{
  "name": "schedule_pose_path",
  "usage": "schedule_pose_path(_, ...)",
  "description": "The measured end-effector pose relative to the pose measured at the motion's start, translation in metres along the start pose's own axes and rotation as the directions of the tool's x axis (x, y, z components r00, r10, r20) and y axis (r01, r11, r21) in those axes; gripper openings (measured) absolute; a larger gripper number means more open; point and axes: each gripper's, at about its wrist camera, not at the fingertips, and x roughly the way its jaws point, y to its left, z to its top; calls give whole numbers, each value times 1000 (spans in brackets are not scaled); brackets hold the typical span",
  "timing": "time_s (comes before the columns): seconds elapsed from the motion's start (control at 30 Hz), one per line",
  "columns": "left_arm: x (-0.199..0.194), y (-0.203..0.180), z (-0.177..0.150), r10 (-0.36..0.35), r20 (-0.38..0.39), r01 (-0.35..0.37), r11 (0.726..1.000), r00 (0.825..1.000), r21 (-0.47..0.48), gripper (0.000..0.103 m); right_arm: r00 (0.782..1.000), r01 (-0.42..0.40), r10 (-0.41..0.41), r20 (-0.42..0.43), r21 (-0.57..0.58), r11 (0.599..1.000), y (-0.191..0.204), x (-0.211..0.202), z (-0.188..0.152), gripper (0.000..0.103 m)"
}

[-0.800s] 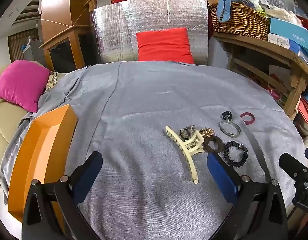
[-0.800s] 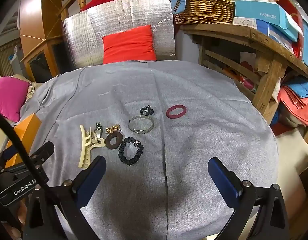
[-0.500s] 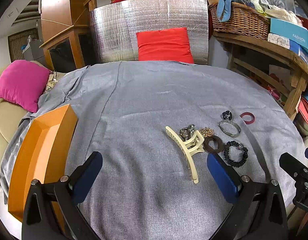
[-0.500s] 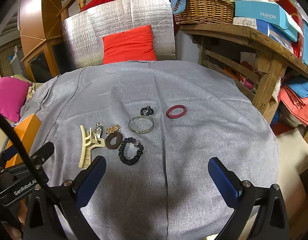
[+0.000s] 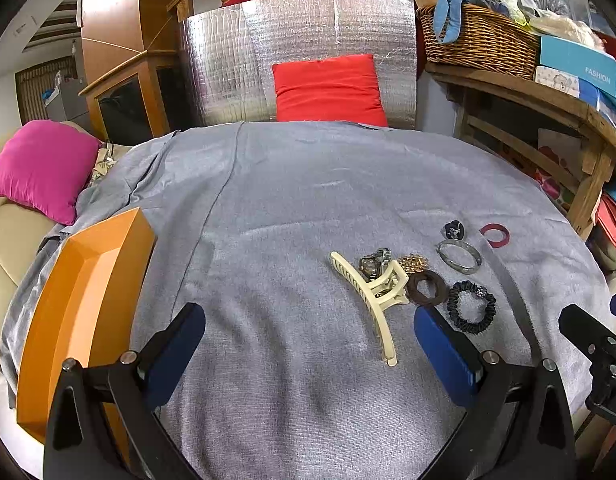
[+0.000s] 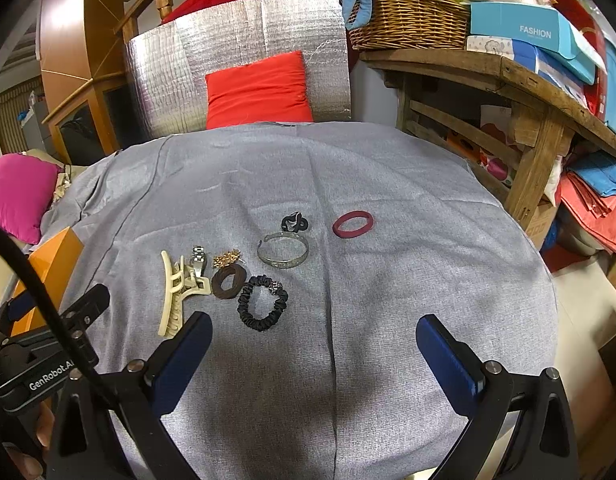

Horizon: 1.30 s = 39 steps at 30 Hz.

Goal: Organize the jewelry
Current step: 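Move both tools toward the jewelry on the gray cloth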

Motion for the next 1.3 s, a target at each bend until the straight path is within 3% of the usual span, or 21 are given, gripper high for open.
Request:
schedule_pose_path(0.33, 0, 1, 0, -5, 1, 5, 1000, 1000, -8, 103, 1000, -3, 3, 2, 0, 1000, 0, -1, 1, 103)
schedule_pose_path(0.87, 11, 3, 2, 21, -61, -20, 1000, 998, 16, 103, 1000, 3, -3, 9, 72, 997, -23, 2, 12, 103)
schedule_pose_path(1.3, 23, 0, 5, 64, -55, -61, 997, 996, 43, 103, 1000, 15, -14, -13, 110, 994, -49, 40, 54, 103)
